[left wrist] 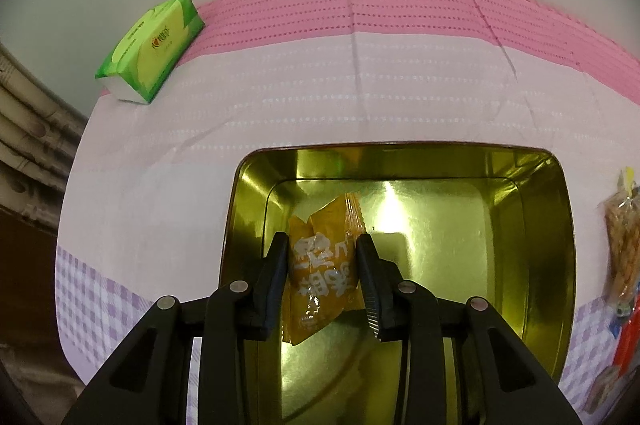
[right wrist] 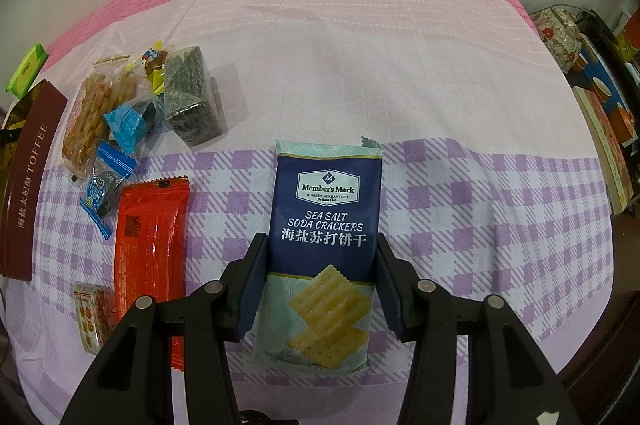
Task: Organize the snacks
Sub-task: 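Carry the yellow bag into the gold tray and open the left tool, then carry the blue crackers pack into the gold tray and open the right tool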
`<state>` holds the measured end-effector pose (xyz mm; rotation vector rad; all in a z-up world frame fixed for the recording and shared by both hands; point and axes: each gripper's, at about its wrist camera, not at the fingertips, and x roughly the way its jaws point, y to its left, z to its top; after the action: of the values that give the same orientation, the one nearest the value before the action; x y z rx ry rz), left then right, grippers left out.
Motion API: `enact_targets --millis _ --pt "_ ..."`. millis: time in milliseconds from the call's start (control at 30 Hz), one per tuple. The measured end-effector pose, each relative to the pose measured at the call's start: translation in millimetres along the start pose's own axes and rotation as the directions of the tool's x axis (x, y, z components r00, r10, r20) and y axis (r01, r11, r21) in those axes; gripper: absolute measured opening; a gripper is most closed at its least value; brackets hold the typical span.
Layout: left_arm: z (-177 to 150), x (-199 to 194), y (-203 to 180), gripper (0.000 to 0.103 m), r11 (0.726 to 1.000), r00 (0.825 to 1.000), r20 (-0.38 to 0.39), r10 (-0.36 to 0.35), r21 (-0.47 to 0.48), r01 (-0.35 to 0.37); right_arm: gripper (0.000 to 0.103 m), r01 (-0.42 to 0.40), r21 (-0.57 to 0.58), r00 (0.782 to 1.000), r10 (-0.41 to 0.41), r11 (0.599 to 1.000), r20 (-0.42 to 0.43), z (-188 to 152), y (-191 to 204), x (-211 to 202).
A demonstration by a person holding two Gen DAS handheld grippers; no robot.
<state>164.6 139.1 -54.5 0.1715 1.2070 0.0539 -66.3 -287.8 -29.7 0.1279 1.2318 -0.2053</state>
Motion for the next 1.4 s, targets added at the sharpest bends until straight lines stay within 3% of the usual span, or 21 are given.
enact_targets --millis 267,500,767,867,1100,1400 --pt "-4.9 -2.6 5.4 0.038 1.0 1.0 0.008 -0.009 -0.001 0.009 0.048 0.001 0.001 1.0 -0.001 1.0 -0.007 0.8 0.4 0.5" --pt "-5.8 -8.9 9.8 0.047 1.0 0.999 0.029 -0.021 -0.011 0.021 0.048 0.003 0.007 1.0 -0.003 1.0 -0.002 0.6 0.2 0.3" --pt "-23.0 -40.0 5.8 0.052 1.0 0.995 0.095 -0.031 0.007 0.03 0.046 0.007 0.02 1.0 -0.007 1.0 0.0 -0.8 0.2 0.6" --pt "-33.6 -54.9 7.4 0.059 1.0 0.993 0.119 -0.025 0.001 0.025 0.046 0.01 0.028 1.0 -0.01 1.0 -0.002 -0.7 -0.3 0.1" --pt "-60.6 -90.2 25.8 0.063 0.997 0.98 0.2 0.004 -0.077 0.012 0.046 0.034 0.05 0.999 -0.034 0.998 0.009 4.2 2.3 -4.1" --pt "-88.0 -94.9 69.1 0.069 0.979 0.98 0.194 0.05 -0.202 -0.01 0.046 0.033 0.028 0.994 -0.036 0.999 0.107 24.6 25.6 -51.4"
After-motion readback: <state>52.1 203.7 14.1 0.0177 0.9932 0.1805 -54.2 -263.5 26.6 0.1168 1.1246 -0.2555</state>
